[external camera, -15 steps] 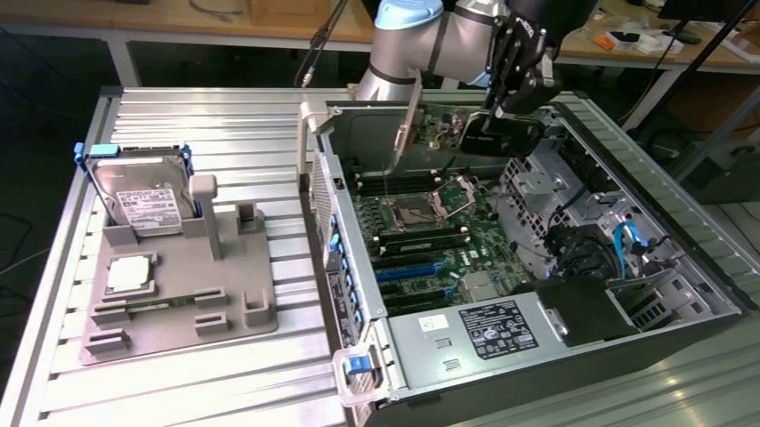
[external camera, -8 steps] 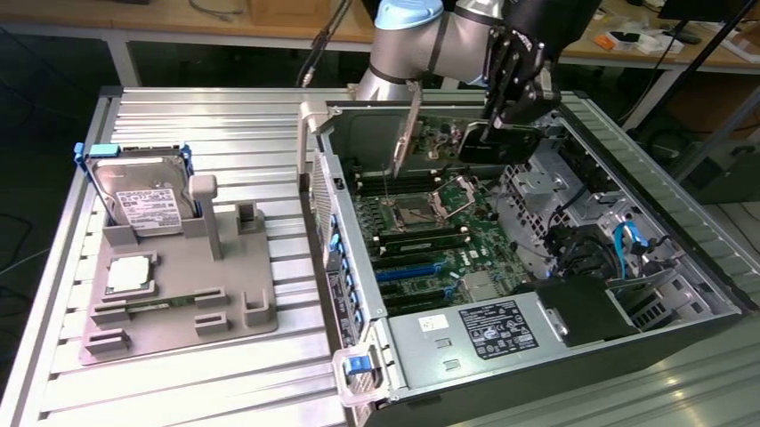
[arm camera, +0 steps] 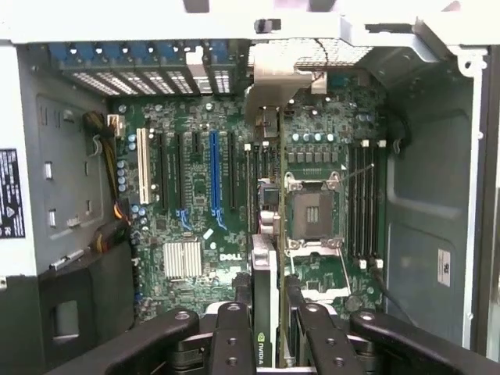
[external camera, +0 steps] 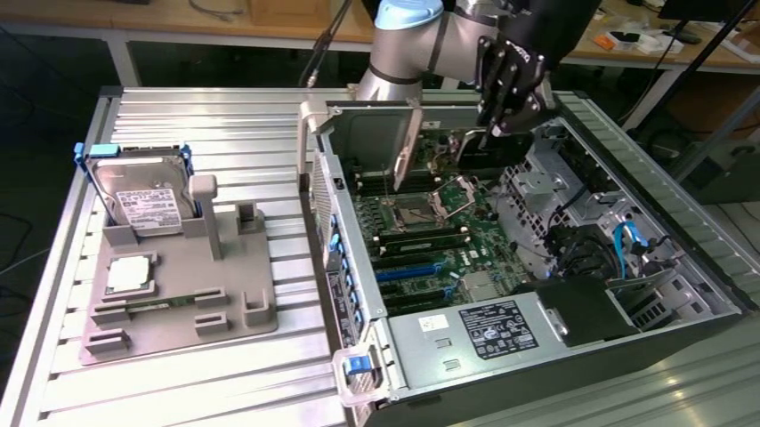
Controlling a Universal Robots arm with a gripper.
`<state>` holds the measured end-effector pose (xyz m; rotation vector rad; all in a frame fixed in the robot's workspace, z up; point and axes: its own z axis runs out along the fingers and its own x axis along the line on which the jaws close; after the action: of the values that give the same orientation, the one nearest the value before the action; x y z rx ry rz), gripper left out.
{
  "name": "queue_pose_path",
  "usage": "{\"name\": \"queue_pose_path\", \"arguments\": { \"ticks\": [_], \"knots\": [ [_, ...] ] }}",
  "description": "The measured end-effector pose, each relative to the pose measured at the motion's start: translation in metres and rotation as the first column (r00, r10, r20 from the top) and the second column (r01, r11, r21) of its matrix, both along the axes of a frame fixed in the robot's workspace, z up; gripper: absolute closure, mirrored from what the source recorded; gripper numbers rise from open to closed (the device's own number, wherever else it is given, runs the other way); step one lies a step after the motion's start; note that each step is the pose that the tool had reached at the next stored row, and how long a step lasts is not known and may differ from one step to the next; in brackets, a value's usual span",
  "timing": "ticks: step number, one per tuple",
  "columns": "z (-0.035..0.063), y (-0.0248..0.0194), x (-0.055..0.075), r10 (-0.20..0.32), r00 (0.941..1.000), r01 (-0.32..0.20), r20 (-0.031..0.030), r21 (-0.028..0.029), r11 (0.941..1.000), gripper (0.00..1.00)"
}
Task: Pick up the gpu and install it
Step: 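Insert the gpu into the slot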
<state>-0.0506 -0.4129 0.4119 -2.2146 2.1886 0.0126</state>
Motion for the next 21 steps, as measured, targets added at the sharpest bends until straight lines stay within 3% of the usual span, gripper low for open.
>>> {"name": "queue_pose_path", "arguments": {
  "ticks": [3, 16, 21],
  "knots": [
    [-0.0038, -0.0006, 0.000, 0.034, 0.9994, -0.034, -0.0001, -0.0001, 0.9994, 0.73],
    [-0.0268, -0.0065, 0.000, 0.089, 0.9961, -0.089, 0.0000, -0.0001, 0.9961, 0.73],
    [-0.0273, -0.0066, 0.000, 0.089, 0.9960, -0.089, -0.0001, -0.0002, 0.9960, 0.73]
  ]
}}
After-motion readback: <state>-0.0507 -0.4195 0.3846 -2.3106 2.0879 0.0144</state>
